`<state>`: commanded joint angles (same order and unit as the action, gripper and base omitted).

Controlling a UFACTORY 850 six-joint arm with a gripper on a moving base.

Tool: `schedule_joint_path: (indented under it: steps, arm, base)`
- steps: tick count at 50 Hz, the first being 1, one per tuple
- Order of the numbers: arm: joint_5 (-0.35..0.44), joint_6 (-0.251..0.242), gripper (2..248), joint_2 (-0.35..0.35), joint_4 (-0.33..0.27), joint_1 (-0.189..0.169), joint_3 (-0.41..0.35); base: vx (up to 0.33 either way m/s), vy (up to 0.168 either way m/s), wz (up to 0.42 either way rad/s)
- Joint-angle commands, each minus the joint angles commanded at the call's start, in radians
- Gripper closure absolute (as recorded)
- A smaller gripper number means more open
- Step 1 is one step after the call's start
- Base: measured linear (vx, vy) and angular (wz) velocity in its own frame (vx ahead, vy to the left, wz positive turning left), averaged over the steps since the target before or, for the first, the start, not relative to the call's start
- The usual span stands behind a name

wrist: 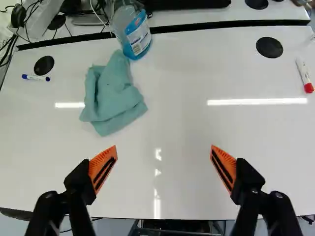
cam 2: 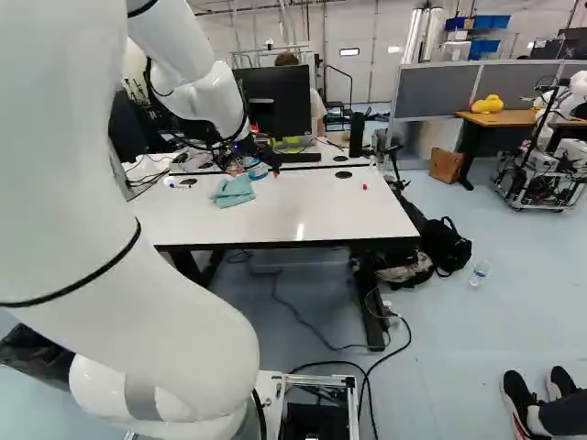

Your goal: Clean the table with the green towel

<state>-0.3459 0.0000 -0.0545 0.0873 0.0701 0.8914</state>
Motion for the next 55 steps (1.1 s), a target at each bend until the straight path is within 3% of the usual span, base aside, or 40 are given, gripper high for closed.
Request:
schedule_joint_path:
  steps: [28, 55]
  arm:
    - [0.022, 0.0, 3, -0.006, -0.002, -0.001, -0.016]
    - [0.122, 0.0, 3, -0.024, -0.009, -0.007, -0.083]
  base:
    - [0.0, 0.0, 0.0]
    - [0.0, 0.0, 0.0]
